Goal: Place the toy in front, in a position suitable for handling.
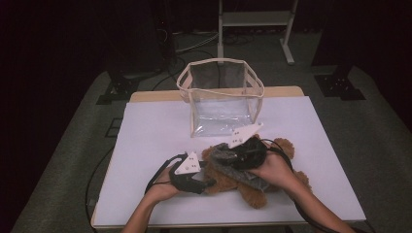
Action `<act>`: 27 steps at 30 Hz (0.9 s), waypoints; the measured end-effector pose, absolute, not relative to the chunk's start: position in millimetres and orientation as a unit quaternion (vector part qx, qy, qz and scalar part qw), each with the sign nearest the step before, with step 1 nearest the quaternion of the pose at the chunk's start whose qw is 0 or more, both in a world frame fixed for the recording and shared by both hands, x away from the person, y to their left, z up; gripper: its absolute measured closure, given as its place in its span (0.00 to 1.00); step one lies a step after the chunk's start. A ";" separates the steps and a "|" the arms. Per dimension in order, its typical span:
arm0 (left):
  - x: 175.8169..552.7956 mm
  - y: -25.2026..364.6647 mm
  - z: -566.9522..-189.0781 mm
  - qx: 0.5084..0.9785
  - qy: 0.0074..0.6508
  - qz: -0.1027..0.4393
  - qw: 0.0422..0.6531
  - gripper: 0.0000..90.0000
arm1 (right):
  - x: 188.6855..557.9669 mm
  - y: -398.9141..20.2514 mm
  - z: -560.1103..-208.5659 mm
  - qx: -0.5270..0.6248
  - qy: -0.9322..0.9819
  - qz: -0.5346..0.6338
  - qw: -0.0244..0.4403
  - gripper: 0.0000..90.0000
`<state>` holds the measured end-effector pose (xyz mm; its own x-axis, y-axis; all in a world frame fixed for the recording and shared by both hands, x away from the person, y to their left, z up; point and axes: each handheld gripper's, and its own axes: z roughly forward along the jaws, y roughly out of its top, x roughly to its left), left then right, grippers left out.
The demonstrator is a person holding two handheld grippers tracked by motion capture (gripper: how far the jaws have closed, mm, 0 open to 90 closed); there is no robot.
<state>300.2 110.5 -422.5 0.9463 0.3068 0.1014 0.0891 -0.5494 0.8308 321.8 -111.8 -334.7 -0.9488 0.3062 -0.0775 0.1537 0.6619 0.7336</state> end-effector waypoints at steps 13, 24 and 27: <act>298.7 107.5 -417.8 0.863 0.114 0.138 0.471 0.28 | 325.8 -125.6 -336.2 0.153 0.901 0.402 0.050 0.78; 292.1 107.0 -417.2 0.873 0.079 0.140 0.460 0.37 | 351.1 -155.7 -334.7 0.208 0.892 0.399 0.038 0.78; 291.2 105.6 -417.0 0.879 0.067 0.148 0.449 0.38 | 357.5 -154.8 -340.9 0.209 0.895 0.394 0.013 0.78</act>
<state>291.2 105.6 -417.0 0.9475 0.2500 0.1992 -0.0151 -0.5875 0.8091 357.5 -154.8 -340.9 -0.9119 0.3851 0.1417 0.3645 0.6014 0.7110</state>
